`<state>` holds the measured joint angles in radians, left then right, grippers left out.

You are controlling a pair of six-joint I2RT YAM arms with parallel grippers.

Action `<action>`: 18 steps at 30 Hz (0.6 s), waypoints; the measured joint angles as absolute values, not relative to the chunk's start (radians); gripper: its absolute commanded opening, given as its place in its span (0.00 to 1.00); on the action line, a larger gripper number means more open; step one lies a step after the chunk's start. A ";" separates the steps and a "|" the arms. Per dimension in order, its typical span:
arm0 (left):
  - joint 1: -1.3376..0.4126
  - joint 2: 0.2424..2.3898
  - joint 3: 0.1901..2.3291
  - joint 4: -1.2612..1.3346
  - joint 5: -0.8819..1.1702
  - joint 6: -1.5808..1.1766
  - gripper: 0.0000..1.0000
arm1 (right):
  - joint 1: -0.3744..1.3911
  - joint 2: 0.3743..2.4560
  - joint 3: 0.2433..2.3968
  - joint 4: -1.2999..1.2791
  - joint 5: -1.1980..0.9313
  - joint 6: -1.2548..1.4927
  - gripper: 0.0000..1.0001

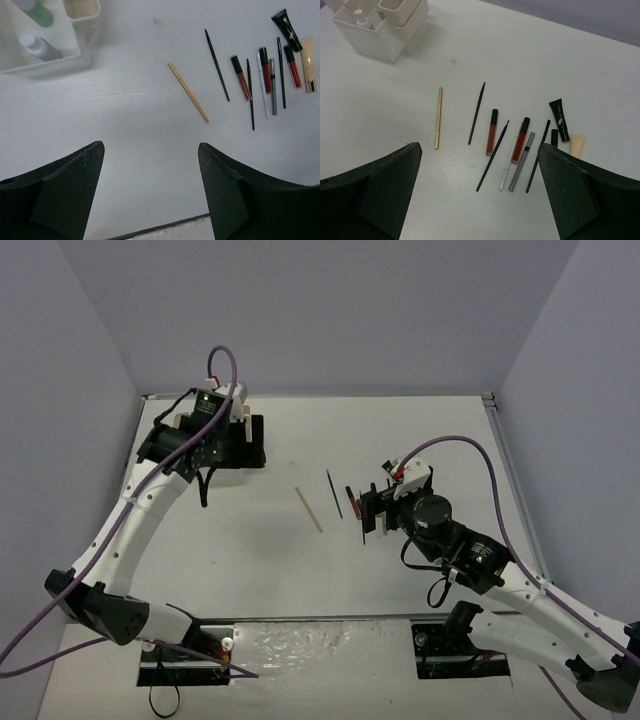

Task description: Organize the makeup

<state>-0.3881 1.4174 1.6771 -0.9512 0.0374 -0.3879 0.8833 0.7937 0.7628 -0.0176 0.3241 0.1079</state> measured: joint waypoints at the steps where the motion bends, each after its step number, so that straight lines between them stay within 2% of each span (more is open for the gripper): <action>1: -0.423 1.392 1.633 -0.937 0.034 -0.409 0.73 | 0.883 0.798 0.763 -0.024 0.326 0.115 0.98; 6: -0.546 1.347 1.437 -0.831 -0.018 -0.537 0.72 | 0.883 0.803 0.763 -0.038 0.345 0.156 0.98; 11: -0.651 1.423 1.316 -0.711 -0.091 -0.701 0.74 | 0.883 0.803 0.763 -0.043 0.365 0.188 0.98; 13: -0.673 1.494 1.327 -0.692 -0.110 -0.757 0.81 | 0.883 0.800 0.761 -0.052 0.371 0.195 0.98; 18: -0.686 1.715 1.443 -0.697 -0.163 -0.866 0.81 | 0.883 0.769 0.748 -0.072 0.384 0.210 0.98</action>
